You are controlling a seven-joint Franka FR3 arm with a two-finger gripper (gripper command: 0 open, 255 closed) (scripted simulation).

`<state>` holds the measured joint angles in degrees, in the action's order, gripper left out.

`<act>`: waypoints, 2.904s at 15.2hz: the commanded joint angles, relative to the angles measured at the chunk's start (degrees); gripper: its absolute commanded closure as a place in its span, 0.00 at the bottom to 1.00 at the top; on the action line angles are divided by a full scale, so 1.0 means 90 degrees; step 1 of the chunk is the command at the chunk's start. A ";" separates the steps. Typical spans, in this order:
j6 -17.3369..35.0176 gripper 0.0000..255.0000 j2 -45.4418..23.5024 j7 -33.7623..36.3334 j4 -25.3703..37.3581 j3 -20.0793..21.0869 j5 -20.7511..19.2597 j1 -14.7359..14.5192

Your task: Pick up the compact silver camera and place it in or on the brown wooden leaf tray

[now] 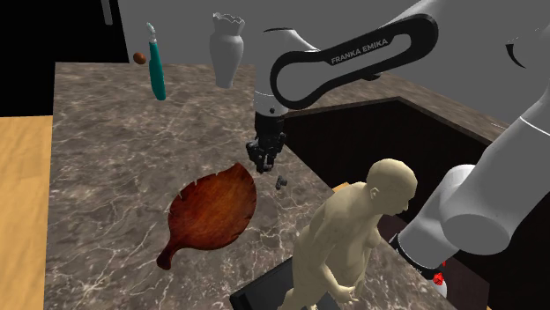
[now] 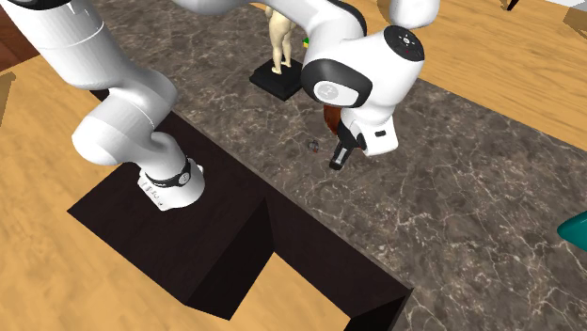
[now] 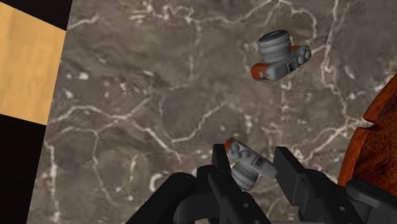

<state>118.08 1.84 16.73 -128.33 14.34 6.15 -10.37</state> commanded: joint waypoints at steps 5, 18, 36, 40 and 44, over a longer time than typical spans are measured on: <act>-0.0256 1.00 0.0128 -0.0002 0.0131 -0.0008 0.0018 0.0005; -0.1366 1.00 0.0538 0.0017 0.0838 -0.0050 0.0061 0.0024; -0.1904 1.00 -0.1301 0.2259 0.3342 0.0966 -0.0294 -0.1028; -0.1692 1.00 -0.1466 0.2356 0.3293 0.0989 -0.0351 -0.1106; -0.1371 1.00 -0.1535 0.2342 0.3035 0.0982 -0.0373 -0.1111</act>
<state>105.10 -11.55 37.83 -100.52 23.14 2.85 -20.29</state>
